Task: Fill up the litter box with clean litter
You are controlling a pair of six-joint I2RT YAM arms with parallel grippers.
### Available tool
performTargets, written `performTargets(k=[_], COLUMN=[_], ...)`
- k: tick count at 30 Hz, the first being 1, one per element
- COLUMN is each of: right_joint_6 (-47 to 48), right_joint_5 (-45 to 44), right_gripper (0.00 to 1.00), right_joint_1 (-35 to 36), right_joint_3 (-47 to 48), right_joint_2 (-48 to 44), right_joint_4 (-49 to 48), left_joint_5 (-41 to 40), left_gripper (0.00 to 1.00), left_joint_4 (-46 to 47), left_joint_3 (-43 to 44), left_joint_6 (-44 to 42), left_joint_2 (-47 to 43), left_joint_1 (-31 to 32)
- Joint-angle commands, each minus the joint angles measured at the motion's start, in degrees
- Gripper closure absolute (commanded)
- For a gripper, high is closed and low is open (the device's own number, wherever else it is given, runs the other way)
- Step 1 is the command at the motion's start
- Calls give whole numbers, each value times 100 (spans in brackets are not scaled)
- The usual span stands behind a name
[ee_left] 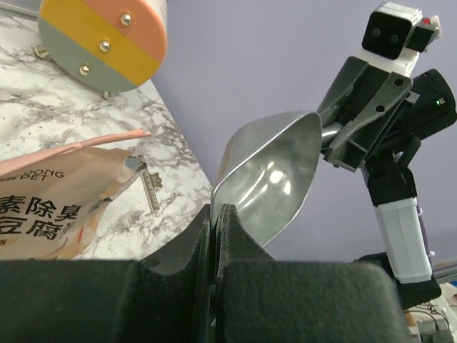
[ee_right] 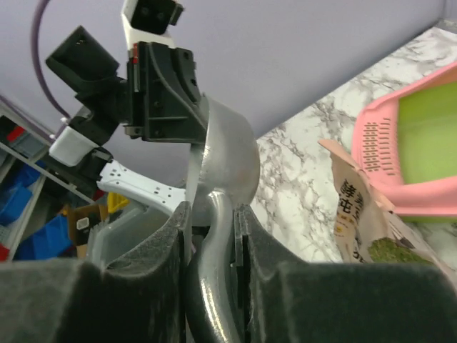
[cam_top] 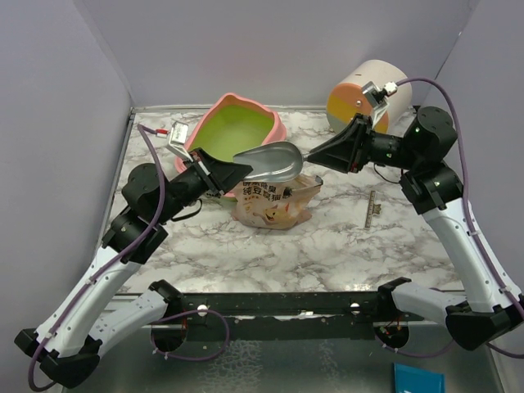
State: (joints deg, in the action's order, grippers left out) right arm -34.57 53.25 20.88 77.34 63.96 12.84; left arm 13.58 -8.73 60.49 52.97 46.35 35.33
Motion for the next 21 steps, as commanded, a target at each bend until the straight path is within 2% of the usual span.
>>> performTargets(k=[1,3,7,11,12,14,16,17,21], right_joint_6=[97,91,205,466,563,758,1057,1197,1796], right_joint_5=[69,183,162,-267,-411,-772,-1381,-1720,-3096], right_gripper=[94,99,99,99,99,99,99,99,99], right_joint_1=[-14,-14,-14,-14,-14,-14,-14,-14,-14], right_joint_3=[160,161,247,473,563,741,1025,1185,1823], right_joint_2=[-44,-32,-51,-85,-81,-94,-87,-86,102], right_joint_4=[39,64,384,1032,1232,1637,2158,2429,3461], left_joint_5=[-12,-24,-71,-154,-199,-498,-772,-822,-902], left_gripper=[100,100,99,64,59,52,49,47,38], left_joint_4=[35,44,39,-133,-286,-804,-1236,-1348,-1606], left_joint_3=[127,137,139,266,341,613,834,878,978], left_joint_6=[-58,-59,-116,-559,-760,-1385,-2283,-2863,-4149], left_joint_2=[-95,-79,2,94,131,233,297,313,580], left_joint_1=[9,9,9,9,9,11,9,9,9])
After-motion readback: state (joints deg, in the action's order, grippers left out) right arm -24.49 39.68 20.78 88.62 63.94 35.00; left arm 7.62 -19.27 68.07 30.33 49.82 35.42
